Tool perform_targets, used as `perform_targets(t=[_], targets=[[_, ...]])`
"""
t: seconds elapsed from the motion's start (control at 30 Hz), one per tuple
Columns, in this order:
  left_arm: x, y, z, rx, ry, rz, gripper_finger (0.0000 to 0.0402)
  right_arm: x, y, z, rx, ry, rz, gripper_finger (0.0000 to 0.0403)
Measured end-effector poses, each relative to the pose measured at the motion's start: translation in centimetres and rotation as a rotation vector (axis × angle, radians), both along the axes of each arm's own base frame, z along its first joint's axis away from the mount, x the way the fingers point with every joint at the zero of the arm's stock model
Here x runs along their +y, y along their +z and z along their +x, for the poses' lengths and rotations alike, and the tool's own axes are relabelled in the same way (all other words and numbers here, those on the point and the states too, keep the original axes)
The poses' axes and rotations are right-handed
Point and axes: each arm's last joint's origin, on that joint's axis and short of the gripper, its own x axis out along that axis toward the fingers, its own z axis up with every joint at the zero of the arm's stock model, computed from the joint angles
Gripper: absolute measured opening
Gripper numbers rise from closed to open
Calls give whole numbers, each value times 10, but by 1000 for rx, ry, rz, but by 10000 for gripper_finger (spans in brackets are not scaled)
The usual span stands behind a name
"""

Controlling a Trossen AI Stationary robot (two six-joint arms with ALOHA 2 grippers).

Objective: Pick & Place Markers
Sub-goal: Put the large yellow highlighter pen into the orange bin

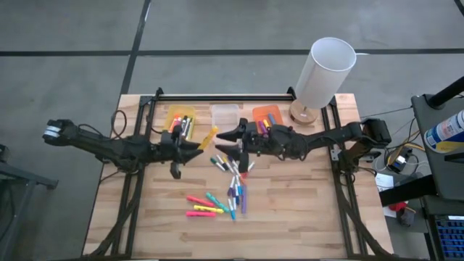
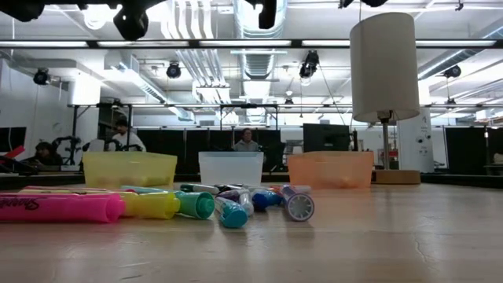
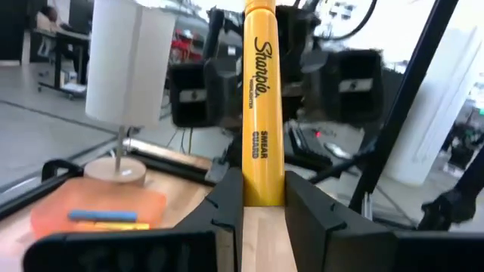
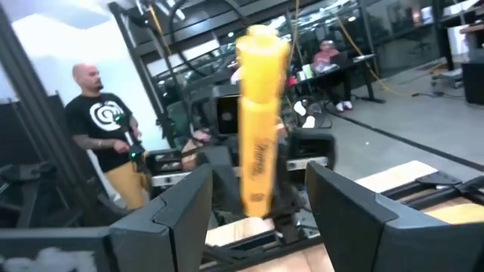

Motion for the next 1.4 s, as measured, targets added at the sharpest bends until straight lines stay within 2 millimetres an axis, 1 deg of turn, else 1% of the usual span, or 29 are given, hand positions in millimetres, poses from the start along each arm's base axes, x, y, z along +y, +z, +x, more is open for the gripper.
perform_targets(t=[0.13,0.27,0.4,0.57,0.8,1.03,1.13,1.23,1.4], targets=[[1,4,1,-50,8,-13,66,-2,8,1,-23,-5,4,205],[4,8,2,-100,27,-25,66,-2,20,3,-43,-6,3,205],[9,12,3,-157,47,-57,66,-4,29,6,-13,-19,1,205],[10,11,7,-165,46,-68,66,-9,33,11,-9,-69,-12,205],[8,5,16,-142,34,-75,66,-19,34,28,-17,-92,-17,205],[8,3,17,-131,33,-77,66,-21,37,32,-27,-95,-19,204],[8,4,17,-134,33,-76,66,-21,37,32,-27,-72,-23,194],[8,4,17,-133,35,-69,67,-20,36,33,-15,-63,-25,175],[8,3,17,-131,35,-67,67,-21,35,33,-4,-47,-33,124]])
